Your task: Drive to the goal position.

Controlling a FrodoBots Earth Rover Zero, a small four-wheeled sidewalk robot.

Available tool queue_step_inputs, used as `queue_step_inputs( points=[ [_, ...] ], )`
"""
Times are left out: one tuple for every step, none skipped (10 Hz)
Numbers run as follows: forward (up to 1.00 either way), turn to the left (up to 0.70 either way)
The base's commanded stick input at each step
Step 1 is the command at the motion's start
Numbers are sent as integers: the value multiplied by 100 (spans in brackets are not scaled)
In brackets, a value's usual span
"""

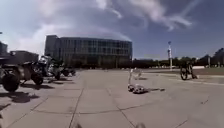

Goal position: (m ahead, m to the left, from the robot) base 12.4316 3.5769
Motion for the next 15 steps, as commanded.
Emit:
queue_step_inputs(
  points=[
    [70,9],
    [70,9],
    [70,9],
    [70,9],
    [70,9],
    [70,9],
    [70,9],
    [70,9],
    [70,9],
    [70,9],
    [70,9],
    [70,9],
    [70,9],
    [70,9],
    [70,9]
  ],
)
